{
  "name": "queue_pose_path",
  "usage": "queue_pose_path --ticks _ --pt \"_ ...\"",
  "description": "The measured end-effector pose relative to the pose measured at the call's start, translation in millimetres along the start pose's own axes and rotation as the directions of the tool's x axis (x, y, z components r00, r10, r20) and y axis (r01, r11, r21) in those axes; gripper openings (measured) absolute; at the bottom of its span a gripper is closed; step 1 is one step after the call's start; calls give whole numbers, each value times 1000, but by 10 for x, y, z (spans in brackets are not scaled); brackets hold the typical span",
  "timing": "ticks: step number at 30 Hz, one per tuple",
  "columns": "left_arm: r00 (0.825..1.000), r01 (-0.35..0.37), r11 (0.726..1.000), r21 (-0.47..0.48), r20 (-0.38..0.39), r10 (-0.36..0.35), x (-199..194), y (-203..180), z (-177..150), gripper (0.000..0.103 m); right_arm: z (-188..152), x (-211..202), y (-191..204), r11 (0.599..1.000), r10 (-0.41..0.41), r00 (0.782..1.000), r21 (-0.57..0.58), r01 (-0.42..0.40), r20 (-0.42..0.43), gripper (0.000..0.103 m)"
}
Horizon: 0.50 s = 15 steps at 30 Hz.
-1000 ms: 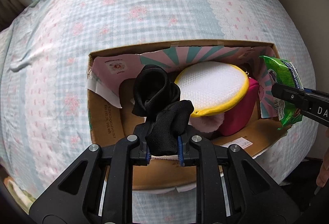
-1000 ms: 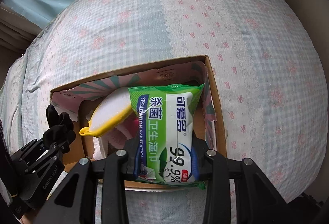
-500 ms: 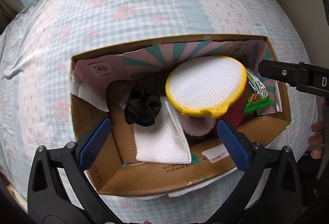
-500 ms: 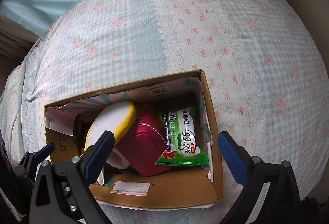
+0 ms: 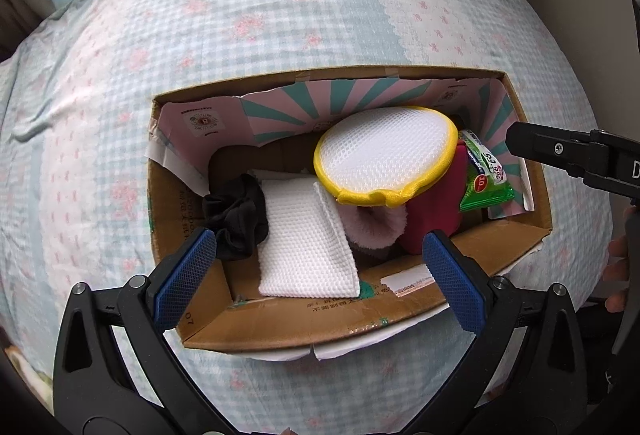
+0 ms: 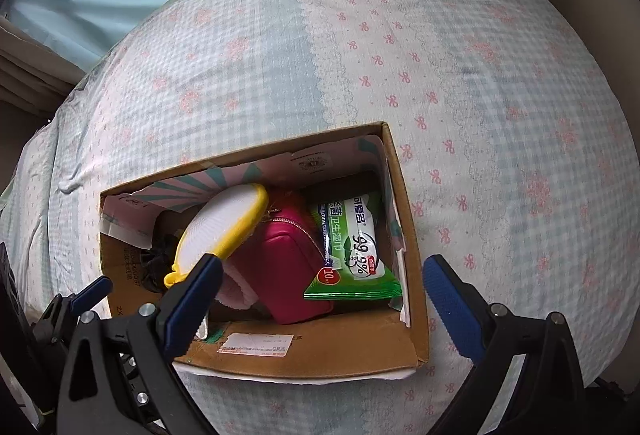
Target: Organize soft objects
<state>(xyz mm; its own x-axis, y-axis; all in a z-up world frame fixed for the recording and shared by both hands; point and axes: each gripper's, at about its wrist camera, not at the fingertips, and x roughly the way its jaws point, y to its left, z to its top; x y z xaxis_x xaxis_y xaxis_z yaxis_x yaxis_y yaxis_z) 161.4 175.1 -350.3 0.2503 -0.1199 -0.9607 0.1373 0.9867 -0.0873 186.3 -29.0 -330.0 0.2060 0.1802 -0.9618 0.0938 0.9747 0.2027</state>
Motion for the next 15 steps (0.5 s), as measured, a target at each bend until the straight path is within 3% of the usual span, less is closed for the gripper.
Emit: queue_pose_path --ticks 5,9,12,15 --pt "999 -17 1000 -21 45 18 -354 -78 -7 103 -13 -233 22 999 26 999 -27 -25 29 100" --pt "993 -40 998 -53 113 46 -860 -185 28 103 -32 -652 17 997 46 996 -58 -42 72 100" --pt "977 -47 997 -69 205 60 -1358 -302 53 103 -39 -1122 3 995 38 990 -97 -25 137 100" --pt "948 -66 996 -67 306 84 -1879 -458 100 103 -61 -1659 -19 990 32 976 -139 -1 214 100"
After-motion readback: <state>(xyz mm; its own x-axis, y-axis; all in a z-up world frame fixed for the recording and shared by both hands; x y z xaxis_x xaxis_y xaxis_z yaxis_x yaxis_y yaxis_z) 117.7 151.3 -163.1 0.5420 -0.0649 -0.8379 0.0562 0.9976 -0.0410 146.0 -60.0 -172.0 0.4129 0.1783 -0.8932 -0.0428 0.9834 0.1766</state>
